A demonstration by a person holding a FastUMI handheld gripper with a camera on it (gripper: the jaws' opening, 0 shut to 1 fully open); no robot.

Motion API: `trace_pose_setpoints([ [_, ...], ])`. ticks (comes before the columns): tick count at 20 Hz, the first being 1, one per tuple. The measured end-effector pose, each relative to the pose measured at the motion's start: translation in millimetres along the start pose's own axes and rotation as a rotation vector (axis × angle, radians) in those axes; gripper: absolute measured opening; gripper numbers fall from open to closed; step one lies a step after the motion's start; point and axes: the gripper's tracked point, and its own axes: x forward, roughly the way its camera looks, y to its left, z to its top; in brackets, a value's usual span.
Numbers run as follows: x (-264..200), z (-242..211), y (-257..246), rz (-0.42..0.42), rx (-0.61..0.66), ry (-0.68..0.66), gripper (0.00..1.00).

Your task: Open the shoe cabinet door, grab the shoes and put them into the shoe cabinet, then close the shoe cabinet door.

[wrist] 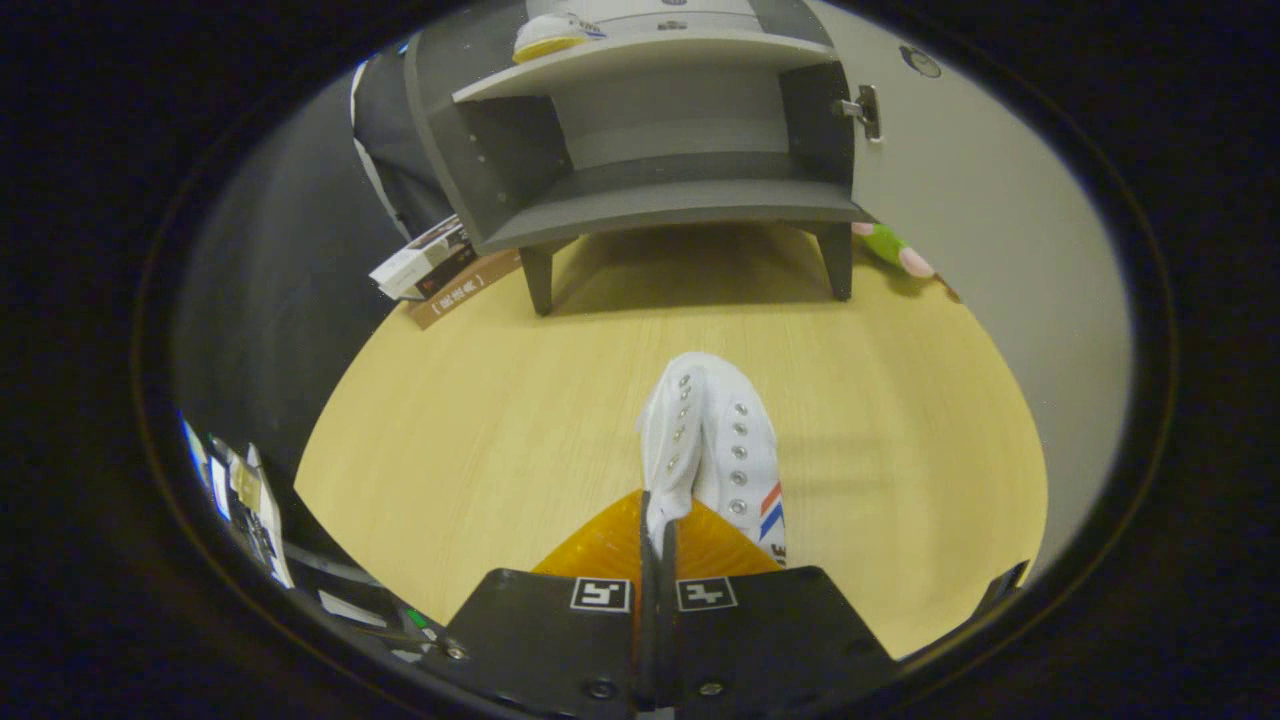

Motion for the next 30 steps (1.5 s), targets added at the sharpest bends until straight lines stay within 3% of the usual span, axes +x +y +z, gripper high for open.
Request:
trace_pose_setpoints([
  [4, -30, 31, 10, 0.028, -0.084, -0.058, 0.04],
  [12, -74, 80, 30, 0.076, -0.093, -0.132, 0.04],
  [22, -178, 228, 58, 0.064, -0.160, -0.397, 0.04],
  [30, -187, 349, 60, 0.001, -0.151, -0.571, 0.03],
])
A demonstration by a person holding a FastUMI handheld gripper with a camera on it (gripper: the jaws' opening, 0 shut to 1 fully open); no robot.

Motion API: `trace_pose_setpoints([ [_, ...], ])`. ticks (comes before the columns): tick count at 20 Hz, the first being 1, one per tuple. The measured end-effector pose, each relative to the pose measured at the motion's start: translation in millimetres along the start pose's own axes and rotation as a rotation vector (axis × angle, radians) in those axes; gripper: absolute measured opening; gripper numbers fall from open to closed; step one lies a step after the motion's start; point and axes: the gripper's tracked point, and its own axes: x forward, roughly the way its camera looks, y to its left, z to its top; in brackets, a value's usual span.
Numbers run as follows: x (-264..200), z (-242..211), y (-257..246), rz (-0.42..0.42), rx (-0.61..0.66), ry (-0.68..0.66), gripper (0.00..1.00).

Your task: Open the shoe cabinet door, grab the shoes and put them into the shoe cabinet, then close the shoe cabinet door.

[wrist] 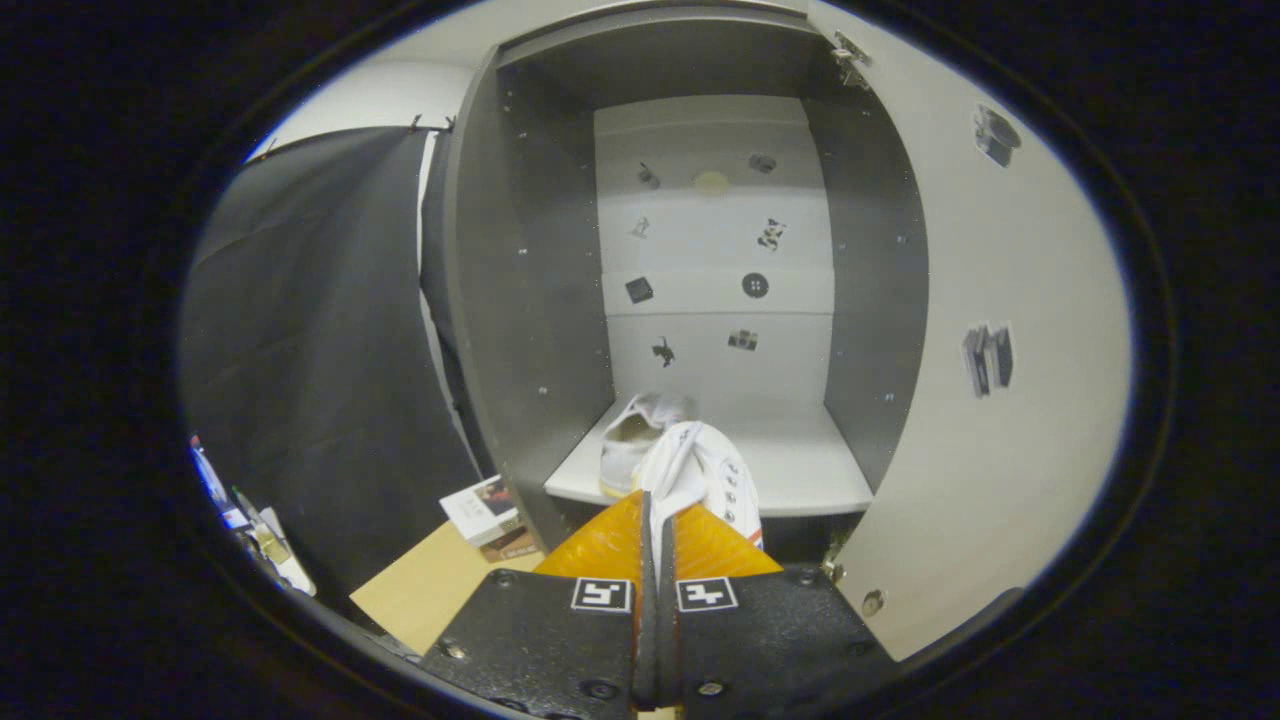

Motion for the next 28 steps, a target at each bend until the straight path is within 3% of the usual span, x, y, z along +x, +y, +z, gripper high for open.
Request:
trace_pose_setpoints([
  [10, 121, 76, -58, -0.180, -0.131, -0.139, 0.03],
  [16, 174, 45, -99, -0.266, -0.201, -0.072, 0.04],
  [19, 195, 7, -102, -0.236, -0.166, -0.004, 0.03],
  [23, 198, 3, -79, -0.144, -0.114, -0.018, 0.04],
  [28, 201, 3, -86, -0.200, -0.112, -0.001, 0.07],
])
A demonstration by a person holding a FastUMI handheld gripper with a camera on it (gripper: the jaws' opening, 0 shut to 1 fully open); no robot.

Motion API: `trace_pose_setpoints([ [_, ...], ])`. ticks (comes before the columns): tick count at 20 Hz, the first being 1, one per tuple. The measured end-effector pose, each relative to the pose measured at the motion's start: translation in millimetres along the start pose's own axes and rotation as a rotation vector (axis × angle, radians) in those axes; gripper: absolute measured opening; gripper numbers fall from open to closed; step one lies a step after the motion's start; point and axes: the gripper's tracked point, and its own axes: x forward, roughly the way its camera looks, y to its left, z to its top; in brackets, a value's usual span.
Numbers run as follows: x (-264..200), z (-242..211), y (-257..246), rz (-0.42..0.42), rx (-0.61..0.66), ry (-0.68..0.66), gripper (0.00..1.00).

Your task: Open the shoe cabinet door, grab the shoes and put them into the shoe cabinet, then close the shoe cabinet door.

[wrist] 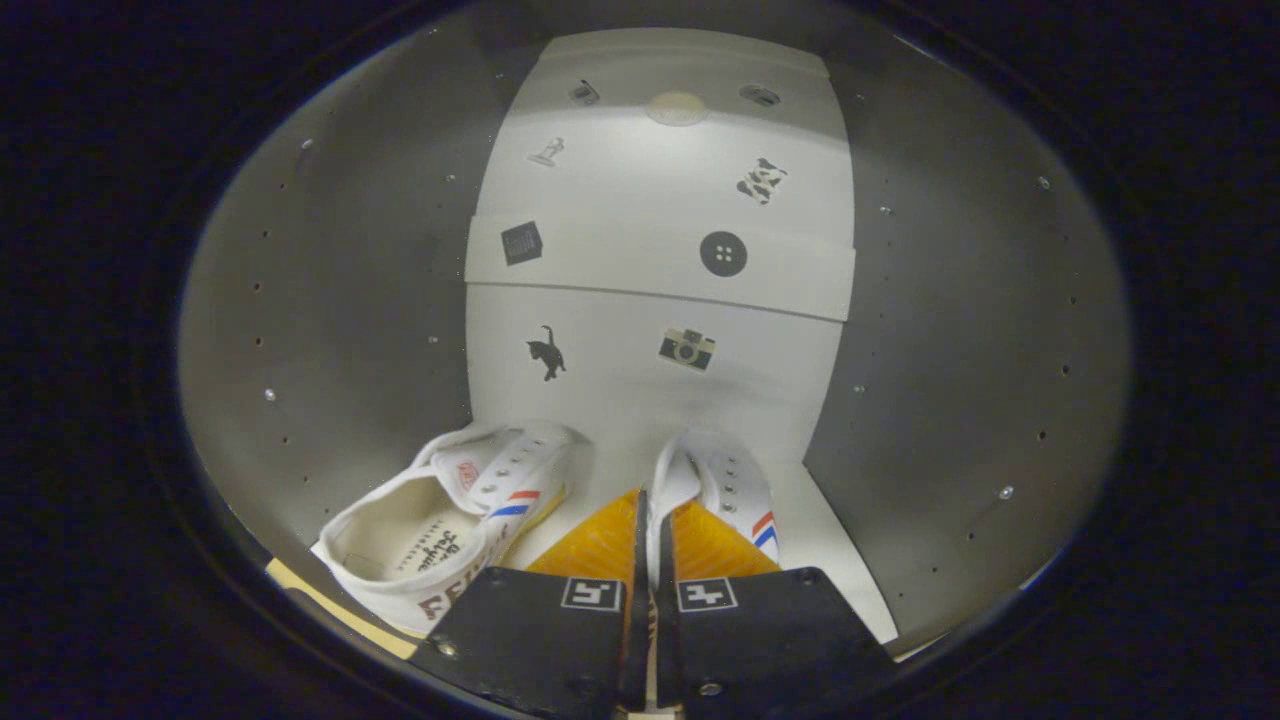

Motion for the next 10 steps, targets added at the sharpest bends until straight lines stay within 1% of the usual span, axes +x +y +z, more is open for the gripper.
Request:
trace_pose_setpoints([
  [1, 1, -2, 1, 0.001, 0.003, 0.014, 0.09],
  [3, 0, -5, 9, 0.027, -0.006, 0.048, 0.29],
  [6, -10, -6, 16, 0.020, -0.019, 0.082, 0.57],
  [7, -18, -5, 14, 0.003, -0.016, 0.084, 0.66],
  [8, -24, 0, 10, -0.024, -0.012, 0.068, 0.70],
  [9, -34, 6, 7, -0.038, -0.005, 0.048, 0.71],
  [10, -44, 13, 8, -0.033, 0.000, 0.030, 0.72],
])
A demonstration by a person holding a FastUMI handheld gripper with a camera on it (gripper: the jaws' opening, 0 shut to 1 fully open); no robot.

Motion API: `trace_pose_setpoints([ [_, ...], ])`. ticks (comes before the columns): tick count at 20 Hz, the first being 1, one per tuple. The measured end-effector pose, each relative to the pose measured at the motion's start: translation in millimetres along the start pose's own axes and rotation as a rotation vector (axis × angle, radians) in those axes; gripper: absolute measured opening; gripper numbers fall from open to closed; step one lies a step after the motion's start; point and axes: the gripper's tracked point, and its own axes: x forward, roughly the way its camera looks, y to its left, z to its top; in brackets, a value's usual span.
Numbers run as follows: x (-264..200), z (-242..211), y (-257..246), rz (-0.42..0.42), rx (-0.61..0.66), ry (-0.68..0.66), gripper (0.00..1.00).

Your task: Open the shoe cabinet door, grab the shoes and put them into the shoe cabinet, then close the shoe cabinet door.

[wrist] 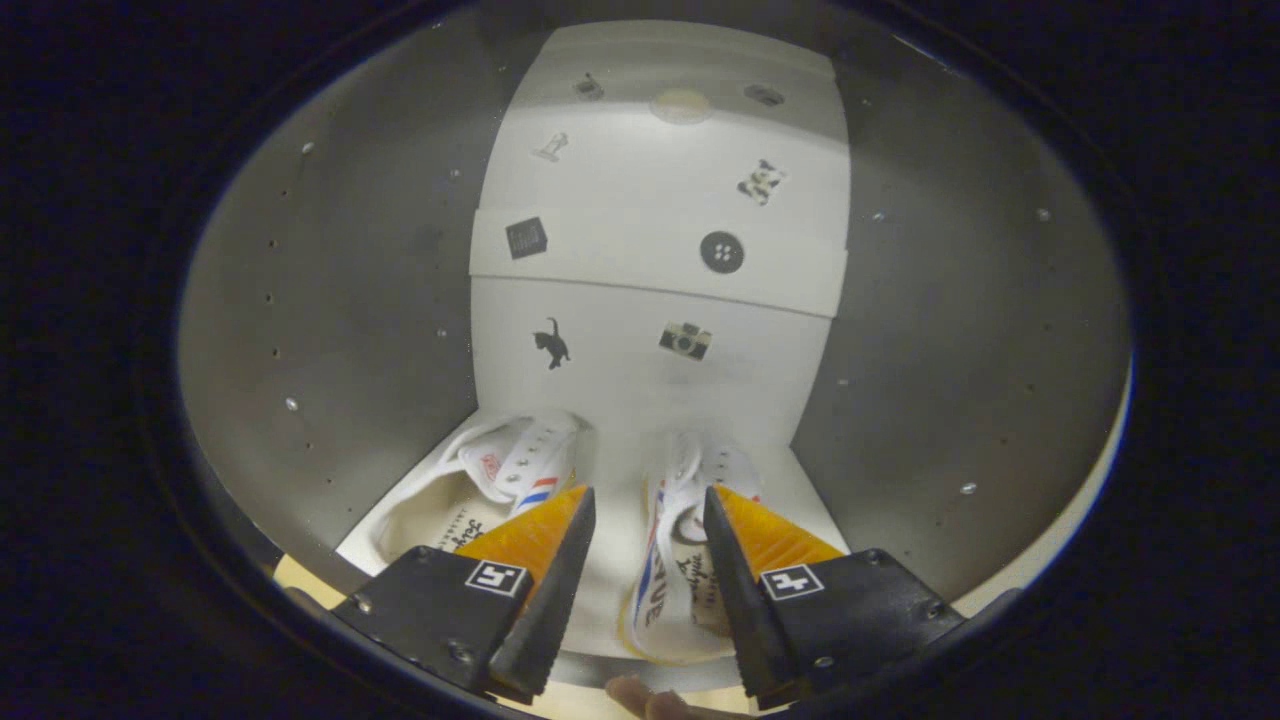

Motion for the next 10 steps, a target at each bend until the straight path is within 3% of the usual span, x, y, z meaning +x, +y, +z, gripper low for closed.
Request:
trace_pose_setpoints([
  [5, -72, 34, 8, 0.030, -0.023, -0.085, 0.87],
  [7, -108, 47, 16, 0.050, -0.015, -0.131, 0.87],
  [10, -173, 66, 20, 0.048, 0.012, -0.198, 0.99],
])
